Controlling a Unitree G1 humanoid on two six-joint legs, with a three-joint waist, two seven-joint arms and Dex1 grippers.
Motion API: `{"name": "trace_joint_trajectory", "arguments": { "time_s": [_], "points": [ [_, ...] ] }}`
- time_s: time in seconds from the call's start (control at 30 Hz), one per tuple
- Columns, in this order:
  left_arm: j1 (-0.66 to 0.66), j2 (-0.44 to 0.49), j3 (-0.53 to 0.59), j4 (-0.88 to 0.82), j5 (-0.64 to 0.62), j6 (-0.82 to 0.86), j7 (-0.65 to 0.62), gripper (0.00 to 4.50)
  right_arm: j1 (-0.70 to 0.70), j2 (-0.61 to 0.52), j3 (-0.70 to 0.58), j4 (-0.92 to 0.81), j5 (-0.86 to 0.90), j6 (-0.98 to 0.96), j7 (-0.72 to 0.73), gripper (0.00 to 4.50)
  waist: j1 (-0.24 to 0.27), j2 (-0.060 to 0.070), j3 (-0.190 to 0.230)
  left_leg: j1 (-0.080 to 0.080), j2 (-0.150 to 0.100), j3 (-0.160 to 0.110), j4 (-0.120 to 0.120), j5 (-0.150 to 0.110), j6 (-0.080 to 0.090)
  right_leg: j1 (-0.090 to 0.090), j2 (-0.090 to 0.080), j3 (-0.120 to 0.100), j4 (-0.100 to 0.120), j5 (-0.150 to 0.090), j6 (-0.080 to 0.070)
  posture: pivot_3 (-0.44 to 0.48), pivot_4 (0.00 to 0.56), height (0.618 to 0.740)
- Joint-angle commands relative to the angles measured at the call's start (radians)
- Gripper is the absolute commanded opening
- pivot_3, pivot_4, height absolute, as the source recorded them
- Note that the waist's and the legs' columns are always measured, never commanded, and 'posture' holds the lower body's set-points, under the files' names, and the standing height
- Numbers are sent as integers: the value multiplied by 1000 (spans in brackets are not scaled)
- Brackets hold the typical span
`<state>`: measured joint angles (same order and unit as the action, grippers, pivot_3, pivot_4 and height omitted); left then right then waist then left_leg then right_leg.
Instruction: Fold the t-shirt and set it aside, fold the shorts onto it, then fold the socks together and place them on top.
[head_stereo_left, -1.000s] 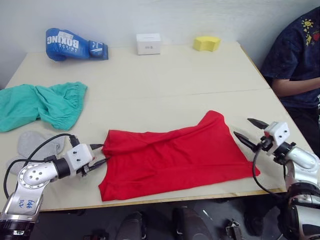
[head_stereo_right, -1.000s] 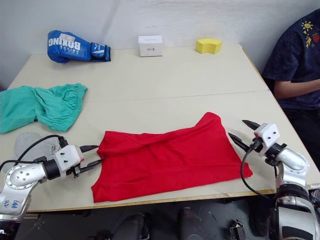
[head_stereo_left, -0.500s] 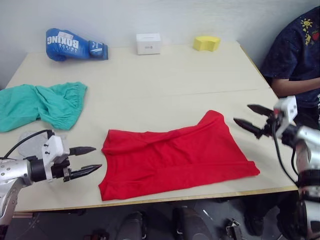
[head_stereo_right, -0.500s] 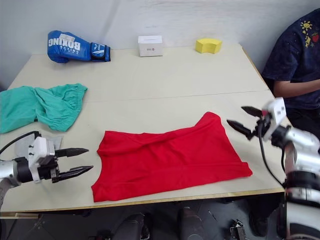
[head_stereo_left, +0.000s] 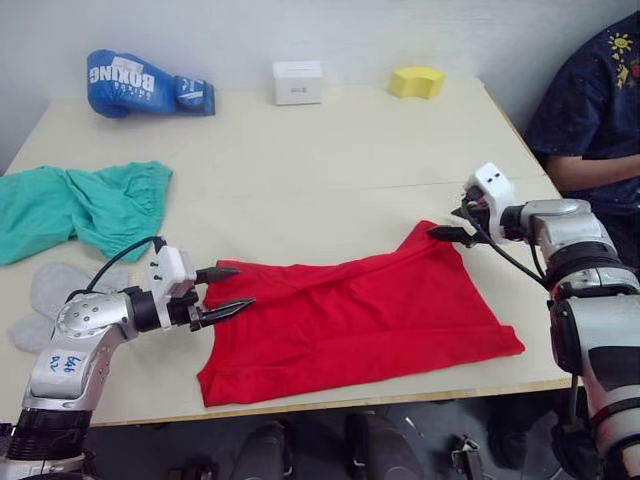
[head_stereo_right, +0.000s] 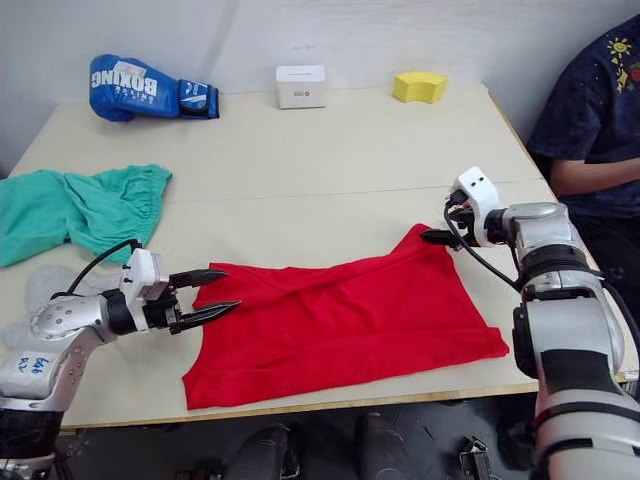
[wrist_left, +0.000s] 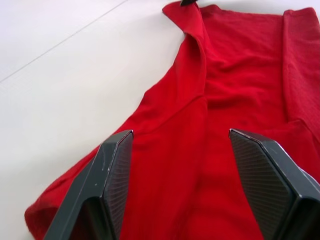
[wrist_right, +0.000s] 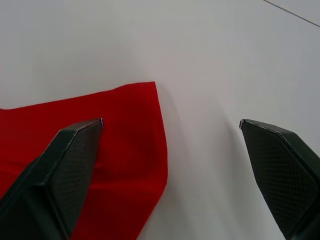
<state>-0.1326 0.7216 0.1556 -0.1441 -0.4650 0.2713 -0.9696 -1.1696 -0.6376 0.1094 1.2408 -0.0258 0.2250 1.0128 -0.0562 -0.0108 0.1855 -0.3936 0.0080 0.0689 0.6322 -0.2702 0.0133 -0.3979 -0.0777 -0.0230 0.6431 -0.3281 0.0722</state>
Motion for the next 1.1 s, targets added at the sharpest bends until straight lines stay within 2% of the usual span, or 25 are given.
{"name": "trace_joint_trajectory", "arguments": {
  "time_s": [0.03, 0.4, 0.53, 0.83, 0.97, 1.1],
  "points": [
    [13, -6, 15, -41, -4, -2, 15, 3189, -34, 21, -4, 16, -24, -34, 12, 4479, -1, 0, 0, 0, 0, 0, 0, 0, 0, 0, 0, 0, 0, 0, 0, 0, 150, 740],
    [53, -14, 2, -88, 3, 3, 31, 3189, -69, 94, -14, 60, -80, -28, -91, 4479, 0, 0, 0, 4, 0, -1, 0, 1, 2, 0, 0, 1, 5, 0, 0, 0, 150, 740],
    [54, -16, 1, -87, 5, -1, 30, 3189, -77, 108, -20, 64, -84, -22, -74, 3246, -1, 0, 0, 4, 0, -1, -1, 1, 2, 0, 0, 1, 3, 0, 0, 0, 150, 740],
    [59, -15, -10, -82, 16, -17, 25, 3189, -71, 115, -19, 62, -102, -59, -87, 28, -1, 0, 0, 4, 0, -1, 0, 1, 2, 0, 0, 1, 3, 0, 0, 0, 150, 740],
    [68, -18, -11, -86, 23, -19, 30, 3189, -57, 77, -26, 38, -97, -151, -21, 28, -1, 0, 0, 4, 0, -1, -1, 1, 2, 0, 0, 1, 3, 0, 0, 0, 150, 740],
    [82, -16, -8, -92, 27, -17, 33, 3189, -3, 19, -64, -3, -48, -265, 125, 28, 1, 0, 0, 4, 0, -1, -1, 1, 2, 1, 0, 0, 1, 0, 0, 0, 150, 740]
  ]
}}
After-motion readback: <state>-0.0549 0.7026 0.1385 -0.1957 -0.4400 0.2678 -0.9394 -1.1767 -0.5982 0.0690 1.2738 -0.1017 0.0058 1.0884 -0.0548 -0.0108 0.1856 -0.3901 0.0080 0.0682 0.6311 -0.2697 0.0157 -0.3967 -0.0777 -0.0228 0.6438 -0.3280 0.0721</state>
